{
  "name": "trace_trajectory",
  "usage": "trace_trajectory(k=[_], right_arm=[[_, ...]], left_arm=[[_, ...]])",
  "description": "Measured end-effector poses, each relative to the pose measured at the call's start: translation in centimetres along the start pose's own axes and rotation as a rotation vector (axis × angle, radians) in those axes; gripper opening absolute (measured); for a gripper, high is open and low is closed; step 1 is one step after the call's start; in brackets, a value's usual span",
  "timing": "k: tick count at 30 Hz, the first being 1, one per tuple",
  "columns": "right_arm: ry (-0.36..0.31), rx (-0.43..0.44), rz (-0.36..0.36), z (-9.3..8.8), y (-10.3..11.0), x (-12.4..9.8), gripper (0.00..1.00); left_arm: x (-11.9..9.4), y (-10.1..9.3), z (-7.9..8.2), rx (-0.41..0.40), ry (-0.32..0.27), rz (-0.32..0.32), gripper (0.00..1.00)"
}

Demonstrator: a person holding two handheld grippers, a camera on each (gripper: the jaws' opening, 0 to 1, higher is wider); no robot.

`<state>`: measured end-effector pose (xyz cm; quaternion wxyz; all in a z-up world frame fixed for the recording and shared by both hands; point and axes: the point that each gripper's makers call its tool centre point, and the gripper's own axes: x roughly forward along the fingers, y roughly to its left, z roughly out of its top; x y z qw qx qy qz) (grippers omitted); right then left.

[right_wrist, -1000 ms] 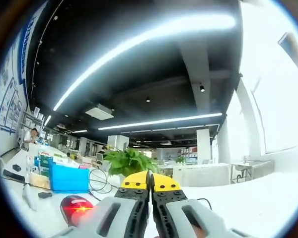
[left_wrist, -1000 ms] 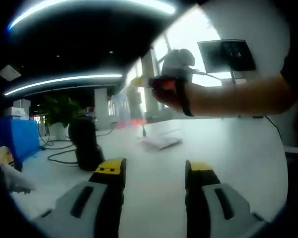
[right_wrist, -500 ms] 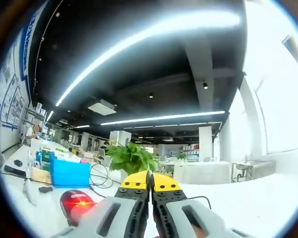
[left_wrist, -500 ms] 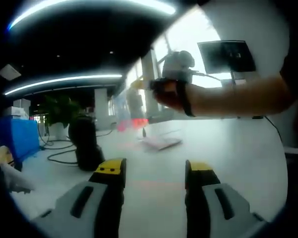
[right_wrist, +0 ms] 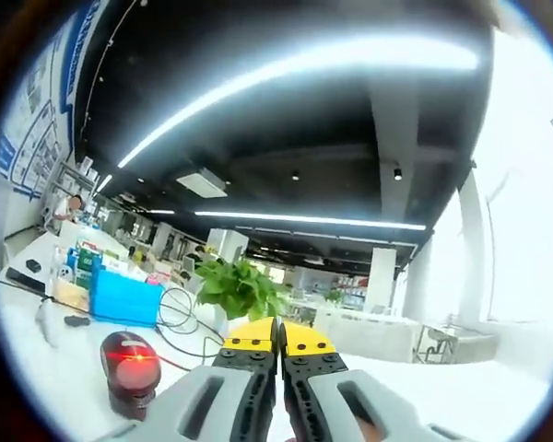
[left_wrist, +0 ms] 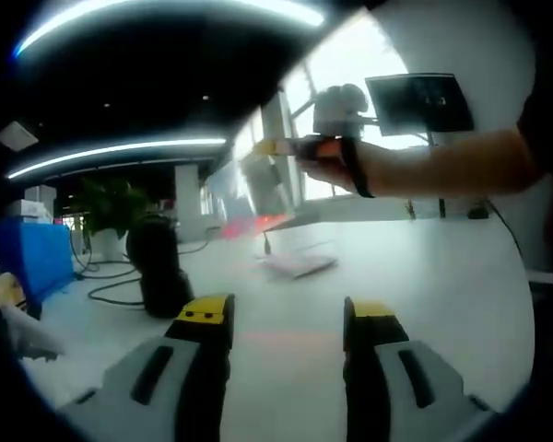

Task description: Clip sheet goods on table flip sheet goods clip sheet goods scan sheet goods put sheet goods back to table

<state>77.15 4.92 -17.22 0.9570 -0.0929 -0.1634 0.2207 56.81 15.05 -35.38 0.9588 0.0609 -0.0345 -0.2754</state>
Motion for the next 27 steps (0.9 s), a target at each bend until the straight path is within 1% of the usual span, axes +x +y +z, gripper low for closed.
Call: trace_trajectory(k=[2,6,11,15,21,26,27], right_arm=[[-0.001,-0.01,0.005,0.2,-0.1,-0.2,0.0],[-0.009,-0.061,0.029,0.9,0.1,-0.7,0.0],[-0.01,-0.09,0.055,1.4,0.2,-1.5,0.0],[-0.006,-0.101,0.058,1.1,-0.1,-2.4,0.0],[0.001,-0.126,0.08,0.4,0.1,-3.9,0.0],[0.011,-0.117,0.088,0.2,-0.1,-4.8,0.0],[0.032,-0.054,0.088,-0.3,-0.1,-5.1,0.0]], left_arm=[[0.0,0.0,0.0,0.002,0.002,-0.001,0.4],[-0.1,0.0,-0.1,0.007,0.007,0.0,0.4],[-0.1,0.0,-0.2,0.01,0.009,0.001,0.4],[-0.1,0.0,-0.2,0.013,0.01,0.002,0.4],[0.0,-0.1,-0.3,0.017,0.014,-0.002,0.4],[0.0,0.1,-0.3,0.016,0.013,0.002,0.4],[0.0,0.1,-0.3,0.016,0.013,0.003,0.4]])
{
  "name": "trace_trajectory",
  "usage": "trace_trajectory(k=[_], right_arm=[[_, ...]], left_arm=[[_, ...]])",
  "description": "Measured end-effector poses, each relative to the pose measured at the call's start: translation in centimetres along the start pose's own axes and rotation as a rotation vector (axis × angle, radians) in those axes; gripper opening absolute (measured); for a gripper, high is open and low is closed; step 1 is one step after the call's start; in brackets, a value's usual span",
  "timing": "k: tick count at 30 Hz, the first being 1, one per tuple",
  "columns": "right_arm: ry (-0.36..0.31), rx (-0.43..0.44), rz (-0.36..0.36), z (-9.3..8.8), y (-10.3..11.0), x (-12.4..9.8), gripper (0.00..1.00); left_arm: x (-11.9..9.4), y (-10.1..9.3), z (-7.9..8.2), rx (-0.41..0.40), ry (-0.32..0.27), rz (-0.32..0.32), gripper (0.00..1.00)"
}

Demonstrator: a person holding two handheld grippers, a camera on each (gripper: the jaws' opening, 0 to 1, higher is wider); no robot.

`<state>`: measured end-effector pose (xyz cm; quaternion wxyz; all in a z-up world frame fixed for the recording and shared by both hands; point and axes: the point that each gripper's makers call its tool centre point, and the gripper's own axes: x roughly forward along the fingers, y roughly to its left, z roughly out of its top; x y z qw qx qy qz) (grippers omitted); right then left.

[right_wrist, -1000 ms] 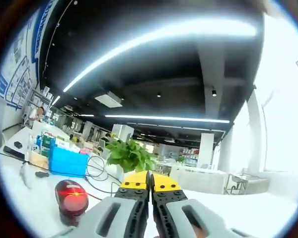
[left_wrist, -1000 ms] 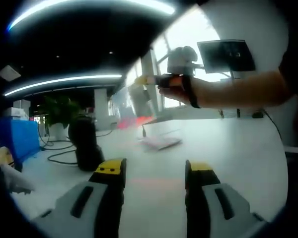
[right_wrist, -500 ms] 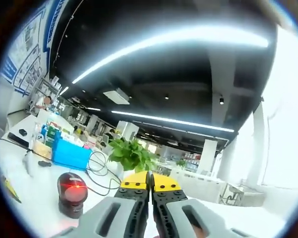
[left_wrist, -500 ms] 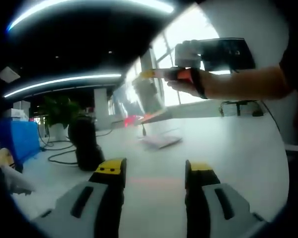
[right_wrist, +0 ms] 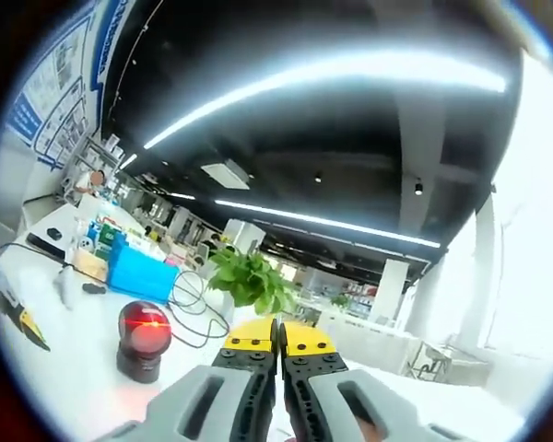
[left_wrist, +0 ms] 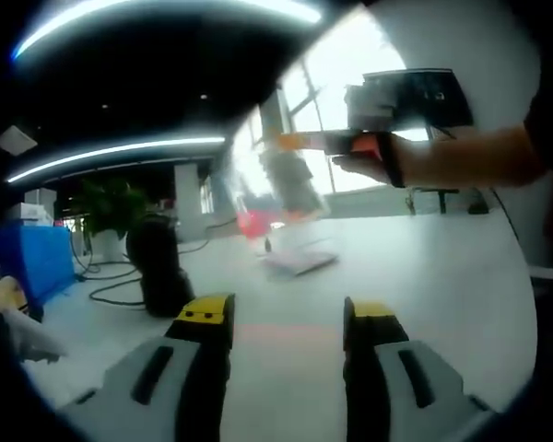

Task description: Clip sheet goods on table flip sheet goods clip sheet goods scan sheet goods put sheet goods back to table

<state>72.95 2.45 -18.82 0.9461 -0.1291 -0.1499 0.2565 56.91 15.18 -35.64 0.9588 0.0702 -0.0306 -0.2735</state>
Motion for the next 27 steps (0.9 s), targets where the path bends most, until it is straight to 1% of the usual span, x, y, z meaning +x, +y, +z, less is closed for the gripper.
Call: trace_trajectory(k=[2,7,9,13,19,23,26,27], right_arm=[[0.011,0.0,-0.007,-0.2,-0.3,-0.4,0.0],[0.035,0.091,-0.002,-1.2,-0.6,-1.4,0.0],[0.047,0.089,0.009,-1.5,-0.4,-1.8,0.0],[0.062,0.056,0.048,-2.0,0.4,-2.7,0.0],[0.077,0.065,0.062,-2.6,0.2,-3.4,0.0],[0.096,0.087,0.088,-3.4,0.3,-3.8,0.0],[0.091,0.088,0.097,-3.4,0.3,-3.8,0.0],[0.089,0.101,0.098,-3.3,0.1,-3.7,0.0]], left_arm=[[0.0,-0.1,0.0,0.003,0.002,-0.002,0.4],[0.1,-0.2,-0.1,0.007,0.006,-0.006,0.4],[0.1,-0.2,-0.1,0.008,0.006,-0.005,0.4],[0.0,-0.2,0.0,0.006,0.007,-0.001,0.4],[0.1,-0.4,-0.2,0.015,0.017,-0.002,0.39],[0.0,-0.3,-0.1,0.013,0.013,0.001,0.39],[0.1,-0.4,-0.2,0.015,0.016,-0.002,0.39],[0.1,-0.4,-0.3,0.019,0.021,-0.004,0.39]])
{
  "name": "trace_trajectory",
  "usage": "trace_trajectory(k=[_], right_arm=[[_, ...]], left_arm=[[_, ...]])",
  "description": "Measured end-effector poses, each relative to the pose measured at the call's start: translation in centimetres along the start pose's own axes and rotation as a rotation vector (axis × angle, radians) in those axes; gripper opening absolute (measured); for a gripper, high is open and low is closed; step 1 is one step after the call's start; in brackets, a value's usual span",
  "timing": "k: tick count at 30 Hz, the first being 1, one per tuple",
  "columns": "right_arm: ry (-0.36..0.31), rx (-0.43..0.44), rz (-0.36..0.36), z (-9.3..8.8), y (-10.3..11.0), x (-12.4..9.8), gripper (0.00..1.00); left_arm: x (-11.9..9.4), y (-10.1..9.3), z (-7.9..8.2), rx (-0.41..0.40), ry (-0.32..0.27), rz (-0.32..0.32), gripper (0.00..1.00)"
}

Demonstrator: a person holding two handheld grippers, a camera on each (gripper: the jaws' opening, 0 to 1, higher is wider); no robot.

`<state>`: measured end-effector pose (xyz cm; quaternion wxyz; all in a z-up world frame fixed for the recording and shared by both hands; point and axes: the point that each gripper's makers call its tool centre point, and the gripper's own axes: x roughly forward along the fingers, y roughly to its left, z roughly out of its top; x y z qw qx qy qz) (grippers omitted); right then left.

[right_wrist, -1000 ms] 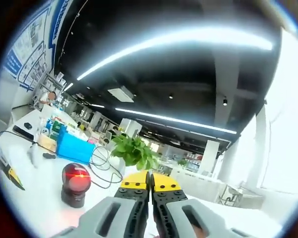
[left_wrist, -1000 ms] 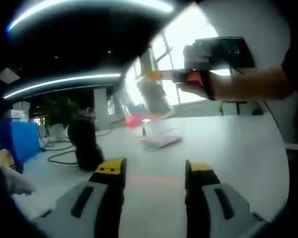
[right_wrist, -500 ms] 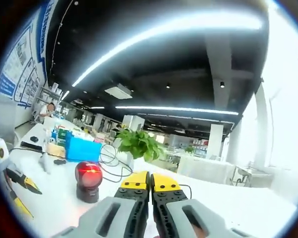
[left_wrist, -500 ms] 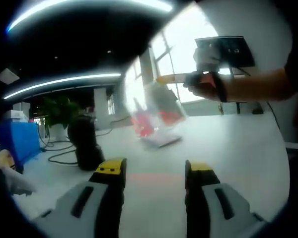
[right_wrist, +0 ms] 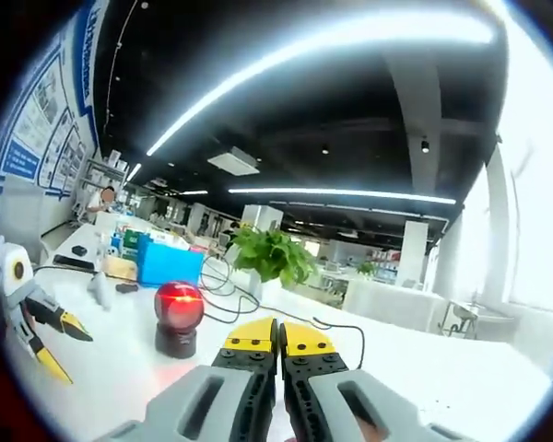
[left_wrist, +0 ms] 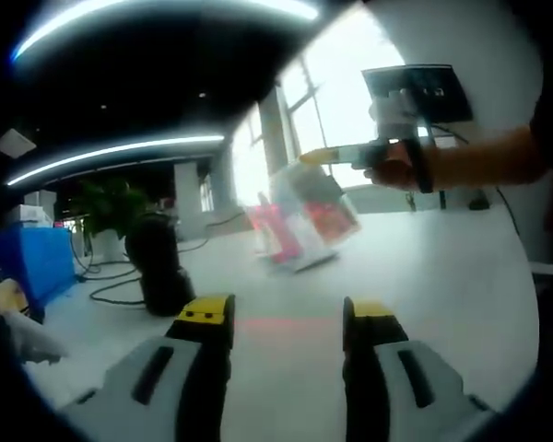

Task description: Clip sheet goods on table flip sheet goods clip sheet goods scan sheet goods put sheet goods back to table

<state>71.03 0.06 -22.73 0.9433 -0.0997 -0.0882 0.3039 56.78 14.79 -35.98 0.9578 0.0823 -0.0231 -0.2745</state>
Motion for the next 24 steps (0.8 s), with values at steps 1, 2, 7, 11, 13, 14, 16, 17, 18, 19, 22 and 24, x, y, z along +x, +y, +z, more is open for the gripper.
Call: trace_trajectory(k=[1,2,7,11,13,14,16,17,18,19,22,24], right_arm=[[0.0,0.003,-0.004,0.0,-0.1,0.1,0.0],[0.005,0.008,-0.009,-0.2,-0.4,0.2,0.0],[0.065,0.043,-0.039,-2.2,-2.4,1.2,0.0],[0.086,0.064,-0.062,-3.1,-3.6,2.0,0.0],[0.097,0.064,-0.065,-3.6,-3.9,2.6,0.0],[0.11,0.065,-0.062,-3.9,-4.0,2.9,0.0],[0.13,0.043,-0.053,-4.3,-4.3,3.5,0.0],[0.143,0.028,-0.049,-4.5,-4.6,3.8,0.0],[0.146,0.026,-0.045,-4.5,-4.7,4.0,0.0],[0.154,0.022,-0.04,-4.6,-4.7,4.1,0.0],[0.177,0.006,-0.033,-5.0,-4.7,4.3,0.0],[0.186,-0.005,-0.034,-5.3,-4.9,4.5,0.0]], left_arm=[[0.0,0.0,0.0,0.002,0.001,-0.001,0.39],[0.0,-0.1,0.0,0.004,0.001,-0.003,0.39],[-0.1,0.0,0.2,-0.001,-0.008,0.002,0.39],[-0.1,0.0,0.2,-0.001,-0.009,-0.001,0.39],[-0.1,0.1,0.1,-0.001,-0.008,0.0,0.39],[-0.1,0.1,0.1,-0.001,-0.007,0.0,0.39],[-0.1,0.1,0.1,0.001,-0.005,0.0,0.39],[-0.1,0.1,0.1,0.001,-0.005,0.0,0.39],[-0.1,0.1,0.1,0.002,-0.005,0.001,0.39],[-0.1,0.1,0.0,0.002,-0.005,0.002,0.39],[-0.1,0.2,0.1,-0.001,-0.006,0.003,0.39],[-0.1,0.1,0.1,0.0,-0.006,0.002,0.39]])
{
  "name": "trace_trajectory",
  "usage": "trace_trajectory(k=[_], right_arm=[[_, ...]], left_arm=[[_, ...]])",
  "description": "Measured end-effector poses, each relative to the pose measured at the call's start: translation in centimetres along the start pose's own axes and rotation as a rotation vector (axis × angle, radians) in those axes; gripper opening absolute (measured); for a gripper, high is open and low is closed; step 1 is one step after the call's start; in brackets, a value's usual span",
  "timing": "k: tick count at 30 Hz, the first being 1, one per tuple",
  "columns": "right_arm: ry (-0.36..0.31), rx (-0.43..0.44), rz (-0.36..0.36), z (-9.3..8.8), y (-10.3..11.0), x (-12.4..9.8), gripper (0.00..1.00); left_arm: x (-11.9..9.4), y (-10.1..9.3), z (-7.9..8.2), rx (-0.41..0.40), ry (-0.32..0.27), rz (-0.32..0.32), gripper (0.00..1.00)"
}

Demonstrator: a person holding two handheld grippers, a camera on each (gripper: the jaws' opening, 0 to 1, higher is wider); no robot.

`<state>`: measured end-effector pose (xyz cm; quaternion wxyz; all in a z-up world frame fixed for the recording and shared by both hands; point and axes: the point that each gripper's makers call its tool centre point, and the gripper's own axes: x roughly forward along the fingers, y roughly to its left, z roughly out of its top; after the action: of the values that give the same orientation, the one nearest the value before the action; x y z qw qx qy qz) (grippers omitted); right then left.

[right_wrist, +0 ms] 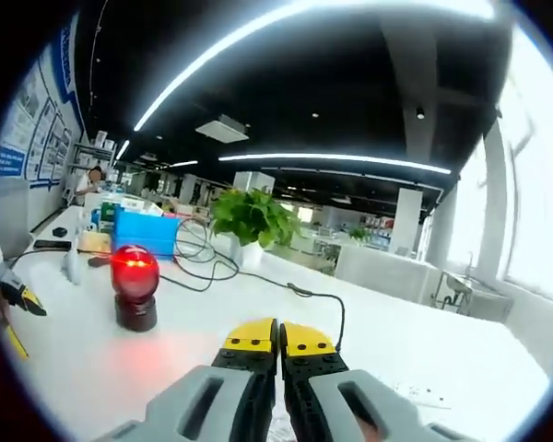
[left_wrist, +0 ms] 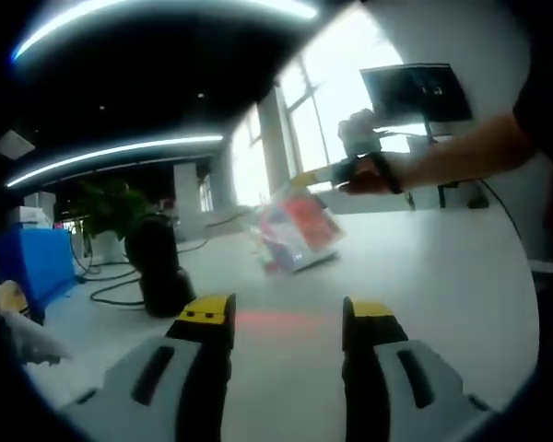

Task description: Clip sheet goods on table flip sheet goods clip sheet goods scan sheet goods put sheet goods back to table

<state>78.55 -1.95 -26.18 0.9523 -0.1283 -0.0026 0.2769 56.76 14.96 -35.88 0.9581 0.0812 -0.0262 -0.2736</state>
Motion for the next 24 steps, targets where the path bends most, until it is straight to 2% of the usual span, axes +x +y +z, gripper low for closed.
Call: trace_trajectory(k=[5,11,13,15,24], right_arm=[[0.014,-0.02,-0.019,-0.6,-1.0,0.6,0.0],[0.053,-0.002,-0.016,-2.6,-2.7,1.8,0.0],[0.1,0.073,0.022,-3.8,-2.5,2.3,0.0],[0.102,0.049,0.022,-4.2,-3.2,2.8,0.0],[0.124,0.012,0.119,-4.9,-4.0,4.7,0.0]], left_arm=[[0.1,0.0,-0.2,0.01,0.011,0.004,0.39],[0.2,0.0,-0.4,0.013,0.022,0.007,0.39],[0.3,0.0,-0.4,0.014,0.025,0.008,0.39],[0.4,0.1,-0.6,0.017,0.031,0.012,0.39],[0.4,0.3,-0.7,0.015,0.038,0.02,0.39]])
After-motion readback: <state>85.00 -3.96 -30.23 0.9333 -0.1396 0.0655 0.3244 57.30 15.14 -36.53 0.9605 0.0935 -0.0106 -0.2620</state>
